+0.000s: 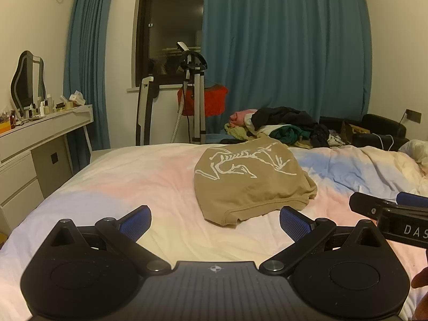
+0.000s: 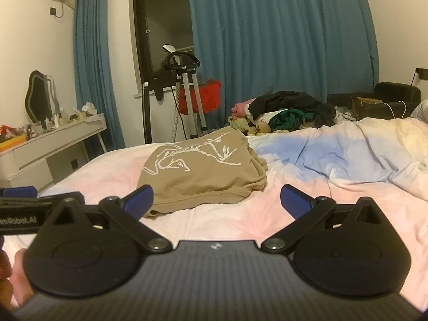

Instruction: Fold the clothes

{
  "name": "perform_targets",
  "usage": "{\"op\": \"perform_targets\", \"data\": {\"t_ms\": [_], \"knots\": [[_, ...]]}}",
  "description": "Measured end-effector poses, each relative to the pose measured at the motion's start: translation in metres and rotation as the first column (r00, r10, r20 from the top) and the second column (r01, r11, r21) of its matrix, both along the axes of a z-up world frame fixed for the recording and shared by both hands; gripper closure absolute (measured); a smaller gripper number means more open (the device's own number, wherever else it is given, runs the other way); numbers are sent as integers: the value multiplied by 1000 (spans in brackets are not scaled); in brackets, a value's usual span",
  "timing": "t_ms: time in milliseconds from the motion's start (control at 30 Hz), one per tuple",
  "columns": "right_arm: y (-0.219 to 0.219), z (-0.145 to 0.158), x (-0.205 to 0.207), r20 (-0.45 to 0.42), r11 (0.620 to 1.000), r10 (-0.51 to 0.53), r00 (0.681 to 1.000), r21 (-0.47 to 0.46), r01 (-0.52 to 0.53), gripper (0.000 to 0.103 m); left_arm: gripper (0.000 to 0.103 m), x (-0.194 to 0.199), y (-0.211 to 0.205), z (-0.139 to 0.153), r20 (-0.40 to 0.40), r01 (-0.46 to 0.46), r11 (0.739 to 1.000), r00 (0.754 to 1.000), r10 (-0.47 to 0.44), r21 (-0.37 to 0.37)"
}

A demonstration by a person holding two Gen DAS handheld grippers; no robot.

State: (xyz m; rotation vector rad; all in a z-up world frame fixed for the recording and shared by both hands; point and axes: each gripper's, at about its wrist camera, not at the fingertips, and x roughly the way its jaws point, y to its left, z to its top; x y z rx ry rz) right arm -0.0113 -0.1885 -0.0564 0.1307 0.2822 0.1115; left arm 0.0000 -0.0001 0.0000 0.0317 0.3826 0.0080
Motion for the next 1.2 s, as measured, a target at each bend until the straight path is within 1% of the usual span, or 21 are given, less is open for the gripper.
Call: {"op": "perform_targets", "data": {"t_ms": [133,167,200,300,400,533,733,900,1033,1200], "knots": [[2,0,-1,4,1000,-2,1000,-3,2,0,0,-1,-2,0,0,-11,1000,1000,11,4],[3,0,-1,5,1000,-3,1000,-3,3,0,0,-1,1,2,-6,-11,1000,1000,11,-9],[3,1,-1,6,1000,-3,1000,-4,3,0,0,-5,4,2,4,-13,1000,1000,13,-20],[4,-3,-2,5,1000,-5,1000,-2,5,0,0,-8,0,2,1,-16,1000,1000,16,-7],[2,1,-1,3,1000,-5,1000,-1,5,0,0,-4,8,1,-10,-18,1000,1000,18,-18],[4,2,1,2,1000,-9,1000,-11,9,0,0,-6,2,1,-6,-20,1000,1000,20,0],[5,2,1,5,1000,-12,1000,-20,12,0,0,-1,2,-2,-12,-21,1000,1000,21,-1],[2,1,2,-1,1000,-12,1000,-11,12,0,0,-5,1,-1,8,-35,999,999,35,7],[3,1,2,-3,1000,-10,1000,-14,10,0,0,-3,2,-3,-2,-28,1000,1000,28,2],[6,3,1,-4,999,0,1000,-35,0,0,0,-1,-2,-6,-8,-35,999,999,35,30]]}}
